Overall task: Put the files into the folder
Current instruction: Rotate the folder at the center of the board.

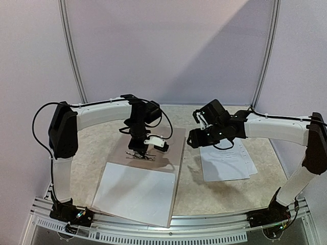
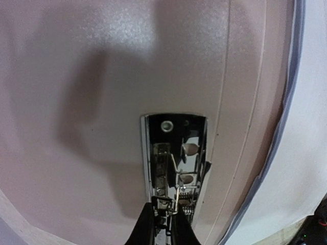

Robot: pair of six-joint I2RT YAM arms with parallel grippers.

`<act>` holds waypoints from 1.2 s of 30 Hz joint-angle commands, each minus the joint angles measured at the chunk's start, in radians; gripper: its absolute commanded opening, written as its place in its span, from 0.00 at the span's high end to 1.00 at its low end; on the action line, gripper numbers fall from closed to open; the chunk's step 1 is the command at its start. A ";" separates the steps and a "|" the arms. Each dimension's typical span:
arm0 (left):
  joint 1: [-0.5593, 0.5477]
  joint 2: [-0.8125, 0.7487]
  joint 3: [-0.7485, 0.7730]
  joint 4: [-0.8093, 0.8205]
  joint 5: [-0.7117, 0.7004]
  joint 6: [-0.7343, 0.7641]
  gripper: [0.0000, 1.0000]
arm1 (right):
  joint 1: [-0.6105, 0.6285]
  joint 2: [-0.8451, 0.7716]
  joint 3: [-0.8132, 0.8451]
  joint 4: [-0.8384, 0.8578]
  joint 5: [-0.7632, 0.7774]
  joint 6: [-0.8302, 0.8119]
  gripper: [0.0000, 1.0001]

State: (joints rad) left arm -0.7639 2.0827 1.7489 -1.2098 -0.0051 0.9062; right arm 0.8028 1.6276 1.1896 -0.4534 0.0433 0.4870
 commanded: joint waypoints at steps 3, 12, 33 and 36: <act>-0.061 0.050 0.125 -0.082 -0.022 0.270 1.00 | -0.002 -0.068 -0.024 -0.076 0.050 0.062 0.37; -0.149 0.105 0.236 -0.144 -0.194 0.560 0.91 | -0.045 -0.132 -0.056 -0.121 0.080 0.134 0.36; -0.265 -0.067 -0.192 0.123 -0.307 0.897 0.88 | -0.207 -0.126 -0.286 0.092 -0.310 0.268 0.27; -0.265 -0.063 -0.216 0.147 -0.320 0.906 0.87 | -0.208 -0.136 -0.254 -0.017 -0.198 0.258 0.27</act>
State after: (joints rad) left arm -1.0203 2.0327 1.5742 -1.0698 -0.2893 1.7496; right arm 0.5953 1.5028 0.8898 -0.4034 -0.2363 0.7349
